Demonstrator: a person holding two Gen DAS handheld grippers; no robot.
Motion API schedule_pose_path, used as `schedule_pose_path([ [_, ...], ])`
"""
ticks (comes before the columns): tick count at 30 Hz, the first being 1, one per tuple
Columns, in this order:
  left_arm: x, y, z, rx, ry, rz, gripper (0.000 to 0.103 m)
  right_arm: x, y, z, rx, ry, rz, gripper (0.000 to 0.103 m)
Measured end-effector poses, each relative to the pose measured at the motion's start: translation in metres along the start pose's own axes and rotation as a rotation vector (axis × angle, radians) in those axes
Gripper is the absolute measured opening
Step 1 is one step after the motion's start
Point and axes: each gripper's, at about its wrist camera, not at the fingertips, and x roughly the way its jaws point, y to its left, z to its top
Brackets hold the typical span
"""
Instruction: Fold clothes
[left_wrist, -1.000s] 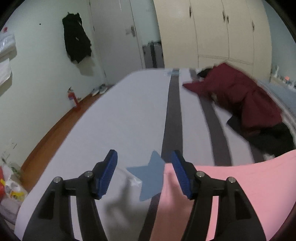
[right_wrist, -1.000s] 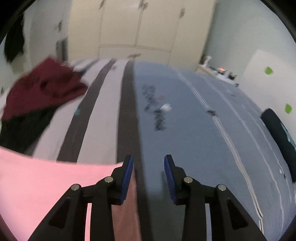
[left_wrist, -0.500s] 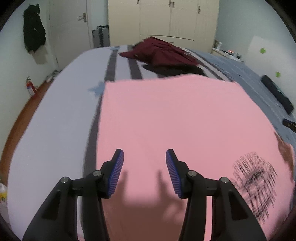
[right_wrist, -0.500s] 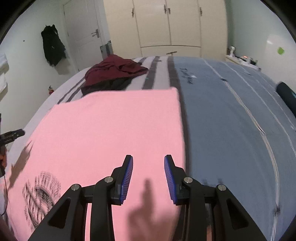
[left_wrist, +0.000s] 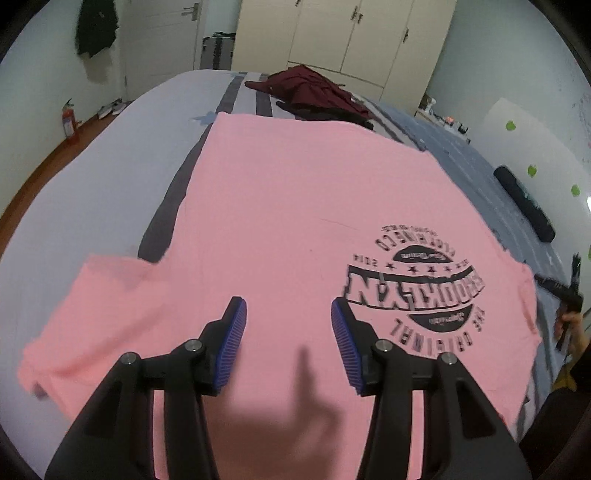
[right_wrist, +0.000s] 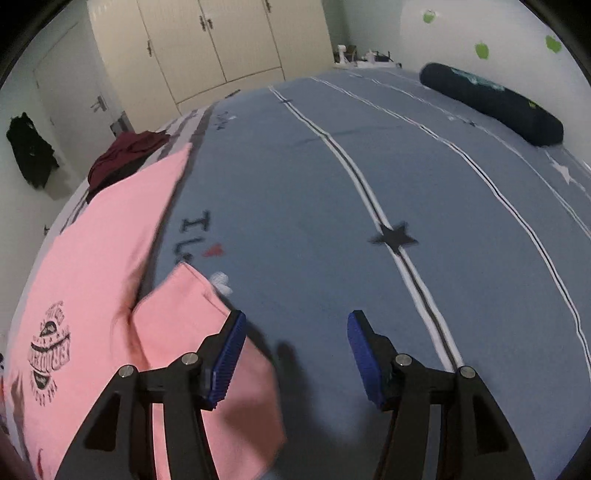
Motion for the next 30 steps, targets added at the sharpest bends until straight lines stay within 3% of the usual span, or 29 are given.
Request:
schedule_pose_path([
  [4,-0.011,-0.01,-0.003,0.007,-0.015,-0.007,0.045,0.0,0.006,-0.017,-0.056,0.031,0.059,0.053],
  [10,-0.017,-0.014,-0.01,-0.017,-0.007,-0.01,0.045,0.015,0.032,-0.029,-0.128,0.105,0.073,0.05],
  [15,-0.019,-0.015,-0.015,-0.025,0.007,-0.009,0.045,0.019,0.039,-0.038,-0.114,0.154,0.12,0.018],
  [18,-0.018,-0.014,-0.018,-0.028,0.017,-0.011,0.045,0.019,0.037,-0.037,-0.094,0.152,0.105,0.004],
  [23,-0.02,-0.013,-0.019,-0.037,0.017,-0.007,0.045,-0.022,0.027,-0.026,-0.039,0.053,-0.018,0.004],
  [26,-0.018,-0.01,-0.019,-0.049,0.024,-0.006,0.045,-0.037,0.019,-0.021,-0.039,0.04,-0.119,0.005],
  [28,-0.016,-0.008,-0.019,-0.067,0.029,-0.011,0.045,-0.036,0.015,-0.021,-0.07,0.051,-0.23,0.011],
  [30,-0.015,-0.007,-0.02,-0.076,0.034,-0.016,0.045,-0.029,0.006,-0.021,-0.082,0.071,-0.316,0.033],
])
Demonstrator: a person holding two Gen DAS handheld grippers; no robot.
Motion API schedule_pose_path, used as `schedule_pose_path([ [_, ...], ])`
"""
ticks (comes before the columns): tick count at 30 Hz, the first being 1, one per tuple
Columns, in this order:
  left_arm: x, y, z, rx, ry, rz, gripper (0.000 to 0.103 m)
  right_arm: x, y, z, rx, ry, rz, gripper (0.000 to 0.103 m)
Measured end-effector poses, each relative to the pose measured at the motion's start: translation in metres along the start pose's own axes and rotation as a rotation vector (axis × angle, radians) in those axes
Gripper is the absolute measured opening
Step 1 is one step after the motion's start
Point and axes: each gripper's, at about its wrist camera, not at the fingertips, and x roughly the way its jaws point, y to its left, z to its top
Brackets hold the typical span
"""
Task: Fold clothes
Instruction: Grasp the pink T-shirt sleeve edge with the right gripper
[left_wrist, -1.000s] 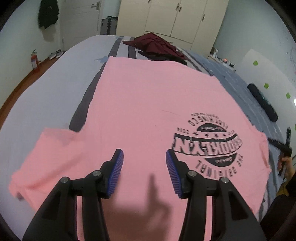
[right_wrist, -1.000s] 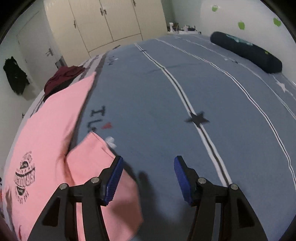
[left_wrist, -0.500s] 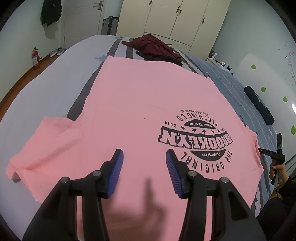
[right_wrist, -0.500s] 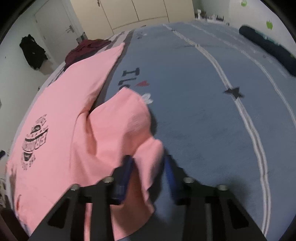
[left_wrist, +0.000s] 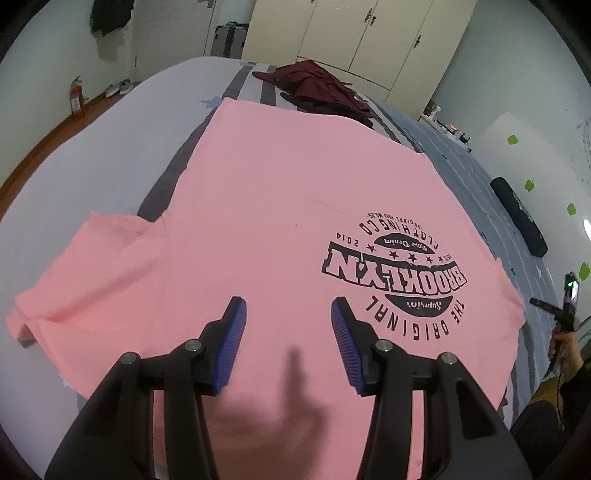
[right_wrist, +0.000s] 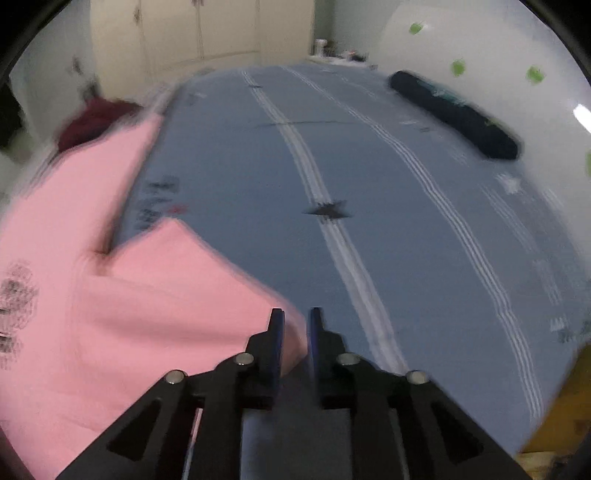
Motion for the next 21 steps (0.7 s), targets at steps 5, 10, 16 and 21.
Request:
schedule_pose_path([
  [5,0.001,-0.002,-0.003,0.011,0.007,0.003,0.045,0.017,-0.021,-0.003,0.091,0.052,0.031,0.035],
  [10,-0.002,0.0,-0.002,0.022,0.007,0.012,0.045,0.015,-0.027,-0.002,0.164,0.009,0.172,0.036],
  [16,-0.002,0.0,0.002,0.004,0.002,0.002,0.045,0.026,0.025,0.034,0.014,-0.037,0.313,0.036],
  [21,0.002,-0.006,0.0,0.039,0.015,0.001,0.045,0.048,0.075,0.065,-0.112,-0.02,0.348,0.037],
])
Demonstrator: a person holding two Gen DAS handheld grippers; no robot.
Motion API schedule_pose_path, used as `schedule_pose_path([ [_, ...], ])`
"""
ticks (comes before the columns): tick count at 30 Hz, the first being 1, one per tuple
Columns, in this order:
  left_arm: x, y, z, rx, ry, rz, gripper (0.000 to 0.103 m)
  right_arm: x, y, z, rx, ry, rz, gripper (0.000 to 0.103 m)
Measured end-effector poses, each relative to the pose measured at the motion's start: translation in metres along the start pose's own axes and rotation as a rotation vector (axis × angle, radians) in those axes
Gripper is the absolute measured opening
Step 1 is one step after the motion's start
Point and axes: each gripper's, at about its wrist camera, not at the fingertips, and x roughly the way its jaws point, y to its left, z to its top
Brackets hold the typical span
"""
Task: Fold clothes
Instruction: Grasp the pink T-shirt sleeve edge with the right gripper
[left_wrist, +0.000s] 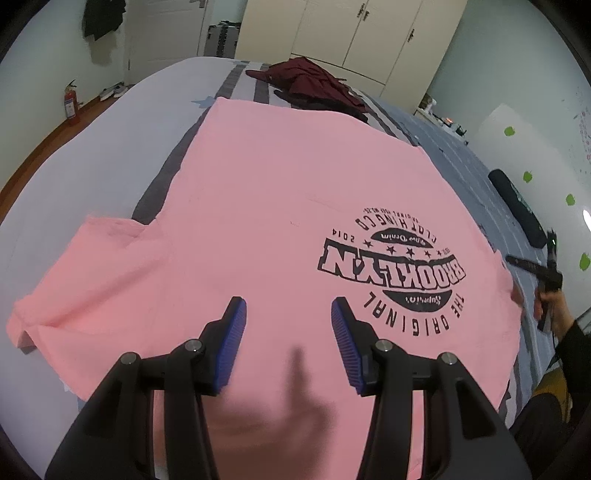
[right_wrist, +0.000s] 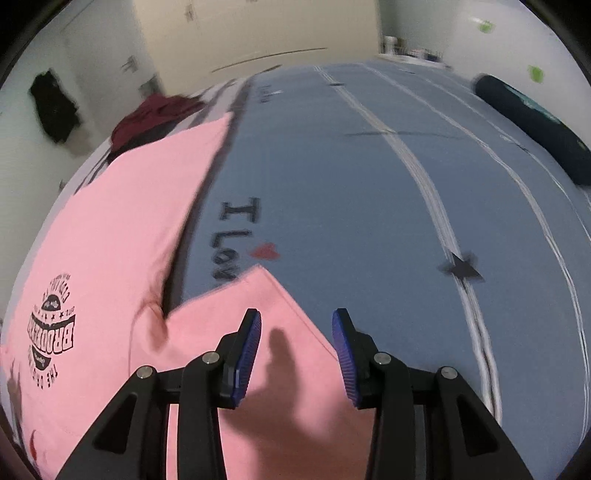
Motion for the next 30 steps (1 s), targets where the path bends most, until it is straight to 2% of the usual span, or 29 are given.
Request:
schedule_pose_path([
  [6,0.008,0.004,-0.001,-0.008,0.011,-0.002,0.045,0.03,0.0,0.011,-0.02,0.047,0.047,0.037],
  [11,0.016,0.011,0.0,-0.025,0.018,-0.001,0.045,0.021,-0.01,0.011,0.017,-0.007,0.068,0.036],
  [14,0.02,0.014,0.001,-0.03,0.019,-0.004,0.045,0.012,-0.014,0.01,0.048,-0.039,0.119,0.037],
  [17,0.024,0.014,0.001,-0.036,0.018,-0.007,0.045,0.017,-0.001,0.007,-0.027,-0.011,0.093,0.036],
  [20,0.026,0.013,-0.001,-0.042,0.017,-0.008,0.045,0.028,0.003,0.006,-0.046,0.015,0.071,0.036],
  [22,0.025,0.013,-0.001,-0.036,0.013,-0.003,0.045,0.031,0.003,0.006,-0.04,0.011,0.062,0.029],
  [24,0.024,0.015,-0.002,-0.036,0.01,0.003,0.045,0.032,0.002,0.005,-0.036,0.007,0.057,0.005],
  [30,0.019,0.02,-0.001,-0.053,0.005,0.012,0.045,0.026,0.006,0.015,-0.037,-0.043,-0.003,0.004],
])
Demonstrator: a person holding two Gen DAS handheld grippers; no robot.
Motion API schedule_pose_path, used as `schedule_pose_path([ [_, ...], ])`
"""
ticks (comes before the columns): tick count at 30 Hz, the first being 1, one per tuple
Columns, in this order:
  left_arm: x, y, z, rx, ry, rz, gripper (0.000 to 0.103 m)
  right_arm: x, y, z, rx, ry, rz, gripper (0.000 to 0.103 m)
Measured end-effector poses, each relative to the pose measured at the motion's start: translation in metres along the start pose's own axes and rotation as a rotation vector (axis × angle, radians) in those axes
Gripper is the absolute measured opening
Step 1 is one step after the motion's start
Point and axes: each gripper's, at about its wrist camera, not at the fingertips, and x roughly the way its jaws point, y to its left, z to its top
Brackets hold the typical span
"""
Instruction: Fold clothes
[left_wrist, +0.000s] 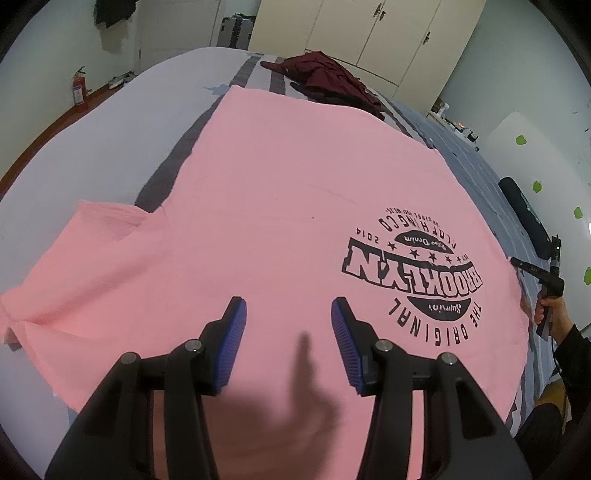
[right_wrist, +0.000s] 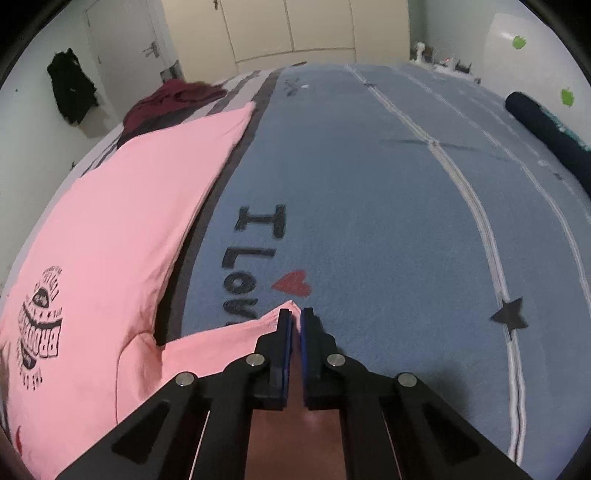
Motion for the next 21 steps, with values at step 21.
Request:
schedule_pose_path([
  [21,-0.02,0.025,0.0,-0.065,-0.031,0.048,0.045,-0.056,-0.053,-0.002,0.134,-0.096,-0.048,0.019],
])
